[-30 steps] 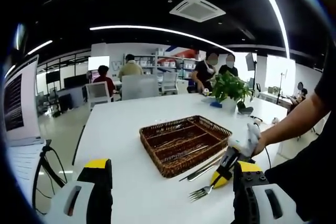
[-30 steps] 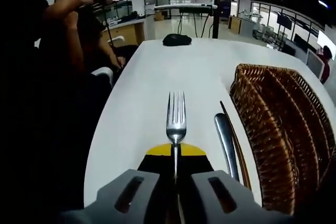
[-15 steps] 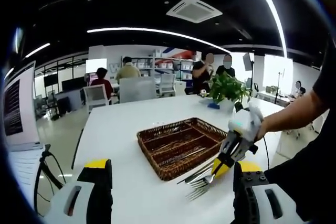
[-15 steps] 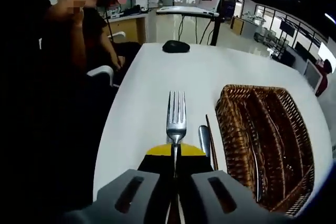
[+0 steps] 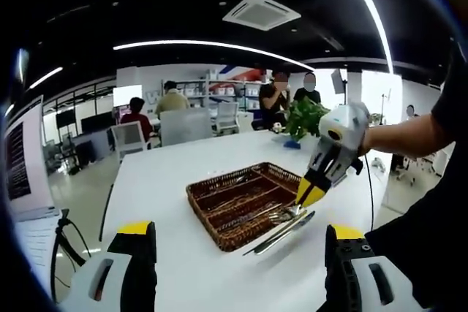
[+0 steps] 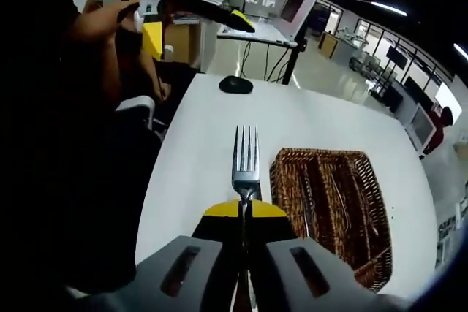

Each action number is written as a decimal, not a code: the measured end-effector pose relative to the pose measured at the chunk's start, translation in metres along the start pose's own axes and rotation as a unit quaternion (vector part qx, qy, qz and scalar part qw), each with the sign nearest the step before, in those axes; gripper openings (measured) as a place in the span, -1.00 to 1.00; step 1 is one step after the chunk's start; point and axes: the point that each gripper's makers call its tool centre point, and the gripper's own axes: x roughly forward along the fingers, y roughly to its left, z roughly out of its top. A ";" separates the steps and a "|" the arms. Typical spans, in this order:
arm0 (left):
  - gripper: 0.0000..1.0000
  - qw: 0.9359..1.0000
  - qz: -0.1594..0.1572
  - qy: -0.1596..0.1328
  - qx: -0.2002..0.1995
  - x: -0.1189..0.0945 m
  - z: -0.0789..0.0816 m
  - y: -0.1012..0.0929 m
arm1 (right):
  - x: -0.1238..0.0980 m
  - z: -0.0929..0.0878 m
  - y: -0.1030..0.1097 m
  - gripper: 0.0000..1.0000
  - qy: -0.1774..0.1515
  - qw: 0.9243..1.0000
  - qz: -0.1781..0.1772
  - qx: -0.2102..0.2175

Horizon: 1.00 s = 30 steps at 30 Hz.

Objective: Arrange the knives, forks, and spoons in their matching storage slots by inserting each utensil handle-first until every utensil is classified and aligned in the correct compartment

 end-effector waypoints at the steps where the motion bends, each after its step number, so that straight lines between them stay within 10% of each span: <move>1: 1.00 1.000 0.000 0.001 0.001 0.000 0.000 0.000 | -0.005 0.003 -0.001 -1.00 0.000 1.000 -0.004 -0.002; 30: 1.00 1.000 -0.003 -0.006 0.003 0.000 0.001 -0.002 | -0.024 0.010 -0.016 -1.00 0.032 0.999 -0.017 -0.029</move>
